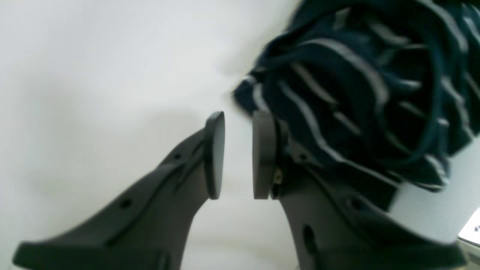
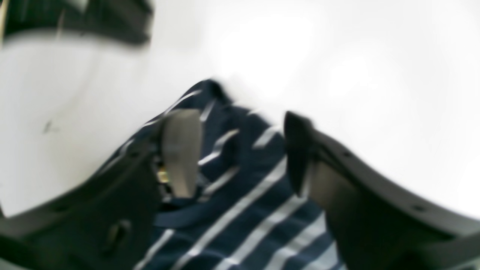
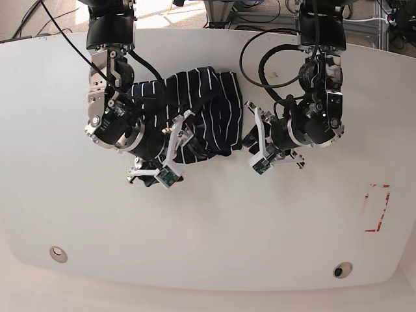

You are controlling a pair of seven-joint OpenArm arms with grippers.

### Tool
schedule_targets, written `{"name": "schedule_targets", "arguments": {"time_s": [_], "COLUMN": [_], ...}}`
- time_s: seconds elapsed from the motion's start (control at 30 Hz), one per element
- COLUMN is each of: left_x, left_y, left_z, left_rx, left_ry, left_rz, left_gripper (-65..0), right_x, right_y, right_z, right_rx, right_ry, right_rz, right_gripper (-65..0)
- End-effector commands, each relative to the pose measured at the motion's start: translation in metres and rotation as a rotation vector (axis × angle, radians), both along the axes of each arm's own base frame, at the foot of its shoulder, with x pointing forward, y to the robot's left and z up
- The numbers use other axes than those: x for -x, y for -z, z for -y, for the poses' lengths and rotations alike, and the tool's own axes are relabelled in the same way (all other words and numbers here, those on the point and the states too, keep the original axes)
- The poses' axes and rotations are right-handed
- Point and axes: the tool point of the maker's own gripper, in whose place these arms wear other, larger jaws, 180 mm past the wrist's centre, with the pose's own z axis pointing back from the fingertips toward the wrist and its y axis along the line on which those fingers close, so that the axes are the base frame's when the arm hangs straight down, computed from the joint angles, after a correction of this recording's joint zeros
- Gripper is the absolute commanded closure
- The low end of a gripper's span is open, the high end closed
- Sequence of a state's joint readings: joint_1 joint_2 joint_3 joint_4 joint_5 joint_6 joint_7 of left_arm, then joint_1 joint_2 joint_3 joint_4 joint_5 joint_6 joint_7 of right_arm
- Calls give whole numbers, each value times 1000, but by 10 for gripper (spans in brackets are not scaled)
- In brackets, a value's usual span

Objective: Layout the t-shirt on the table in an organized manner, then fold the t-shirt properly
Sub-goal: 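Release and regrasp the folded bundle edges with both grippers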

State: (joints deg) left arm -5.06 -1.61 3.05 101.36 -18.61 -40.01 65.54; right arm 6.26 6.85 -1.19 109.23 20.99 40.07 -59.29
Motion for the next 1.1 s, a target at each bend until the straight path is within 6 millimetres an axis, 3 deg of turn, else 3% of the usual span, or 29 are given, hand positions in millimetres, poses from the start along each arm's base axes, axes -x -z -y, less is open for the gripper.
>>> {"name": "schedule_targets", "arguments": {"time_s": [0.0,0.13,0.33,0.47,0.63,0.8,0.87,1.07], "left_x": [-1,6,20,35,59,60,57,31], "left_y": [-16,-27,-23,-3,33,60,66,75], "left_z": [17,45,67,90,112,107,108,79], "left_rx": [67,175,240,240,198,126,120,57], "left_ry": [41,94,116,177,272,311,320,296], "left_rz": [25,16,-36,-121,-251,-324,-336,-320], "left_gripper": [-114,-114,-114,-114,-114,-114,-114,-114], "right_x": [-10,-21,-27,-30,-23,-9,-4,22], "right_y": [-25,-32,-6,14,48,83,94,112], "right_z": [16,50,75,79,74,65,67,71], "right_rx": [0,37,78,19,-63,-164,-203,-228], "right_ry": [43,115,141,151,144,152,173,193], "right_rz": [79,104,26,-4,-59,-113,-126,-158], "right_gripper": [-457,-426,-212,-101,-97,-97,-97,-95]}}
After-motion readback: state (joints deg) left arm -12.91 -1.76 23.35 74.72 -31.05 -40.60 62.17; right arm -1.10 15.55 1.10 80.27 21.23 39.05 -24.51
